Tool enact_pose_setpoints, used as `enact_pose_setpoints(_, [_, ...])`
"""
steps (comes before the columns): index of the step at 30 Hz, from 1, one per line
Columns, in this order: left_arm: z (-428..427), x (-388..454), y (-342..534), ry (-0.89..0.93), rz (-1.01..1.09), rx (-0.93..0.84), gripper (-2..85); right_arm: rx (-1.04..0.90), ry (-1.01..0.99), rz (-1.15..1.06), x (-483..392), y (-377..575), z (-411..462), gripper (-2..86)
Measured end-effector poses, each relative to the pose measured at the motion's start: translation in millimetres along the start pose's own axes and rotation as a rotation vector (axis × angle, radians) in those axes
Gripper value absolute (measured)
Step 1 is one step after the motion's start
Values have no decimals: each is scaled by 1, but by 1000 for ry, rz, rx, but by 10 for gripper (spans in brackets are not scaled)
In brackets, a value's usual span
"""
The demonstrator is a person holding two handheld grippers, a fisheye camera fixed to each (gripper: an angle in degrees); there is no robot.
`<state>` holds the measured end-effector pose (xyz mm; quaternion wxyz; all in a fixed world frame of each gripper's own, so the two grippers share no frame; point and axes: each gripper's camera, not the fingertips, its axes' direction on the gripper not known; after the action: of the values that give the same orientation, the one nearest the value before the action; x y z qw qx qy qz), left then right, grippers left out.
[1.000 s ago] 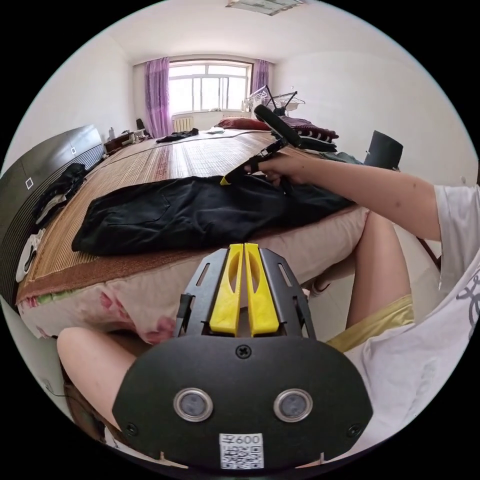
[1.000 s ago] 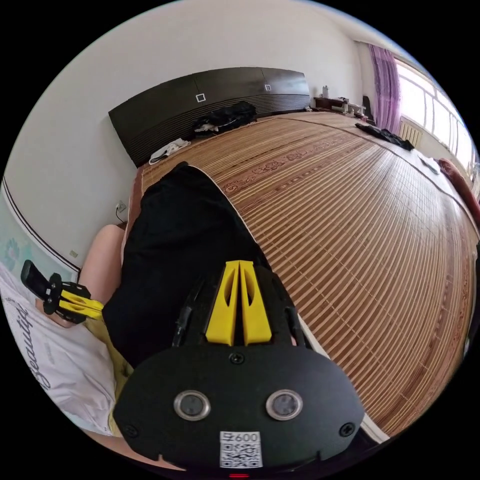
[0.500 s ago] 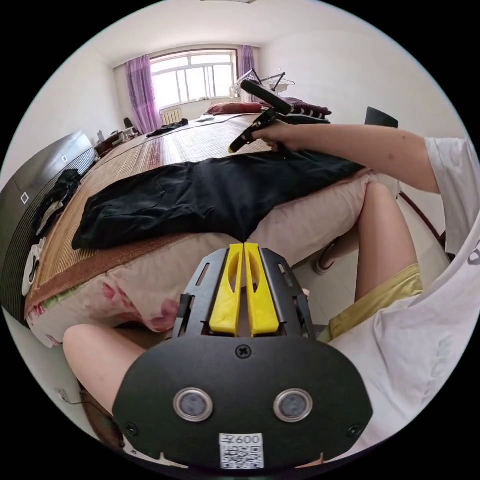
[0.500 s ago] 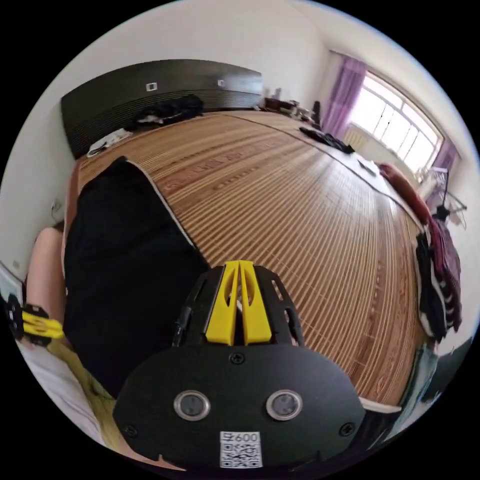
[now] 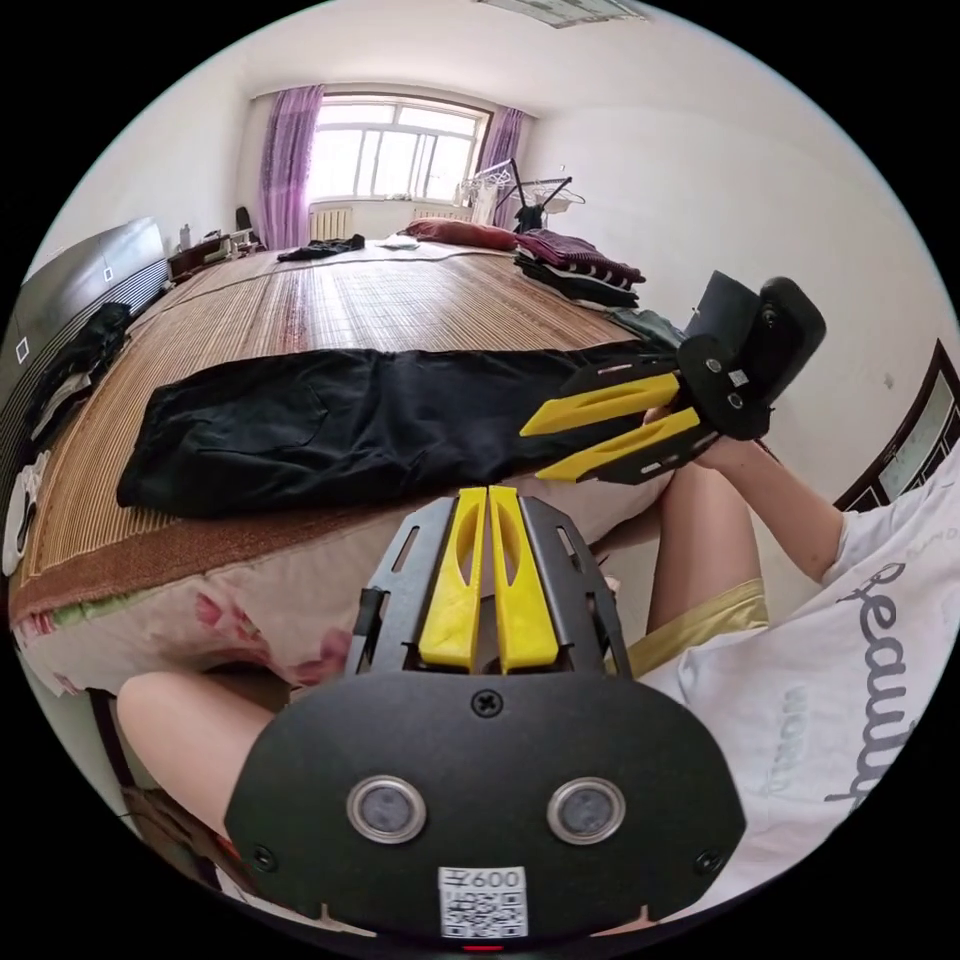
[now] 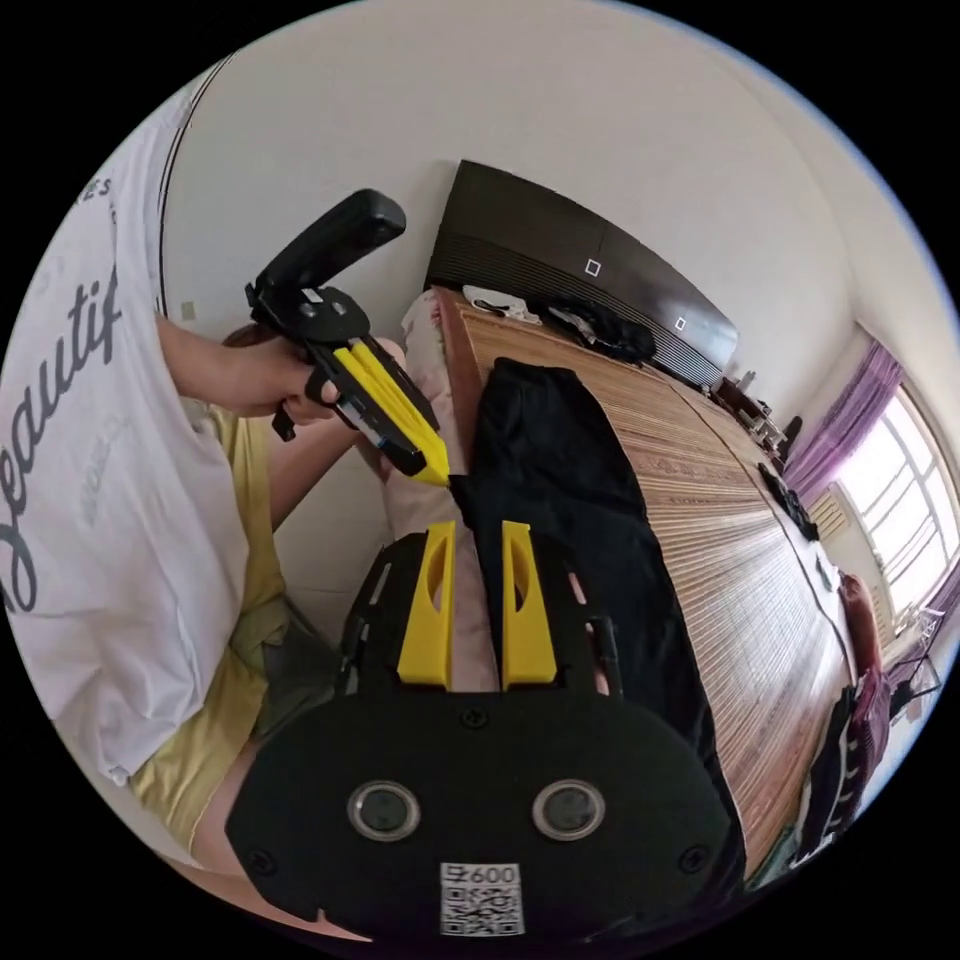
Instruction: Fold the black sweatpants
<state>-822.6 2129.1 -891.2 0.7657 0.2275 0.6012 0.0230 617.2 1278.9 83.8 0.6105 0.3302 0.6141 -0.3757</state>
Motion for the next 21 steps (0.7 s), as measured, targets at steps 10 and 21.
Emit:
enact_pose_setpoints(10, [-19,-25,-9,22,-52,6,12,-25,-21,-7,-21,-8,11,-8])
enact_pose_setpoints(21, [-22,-61,-26,112,-301,70,74,-6,-43,56,-26,-15,3,-9])
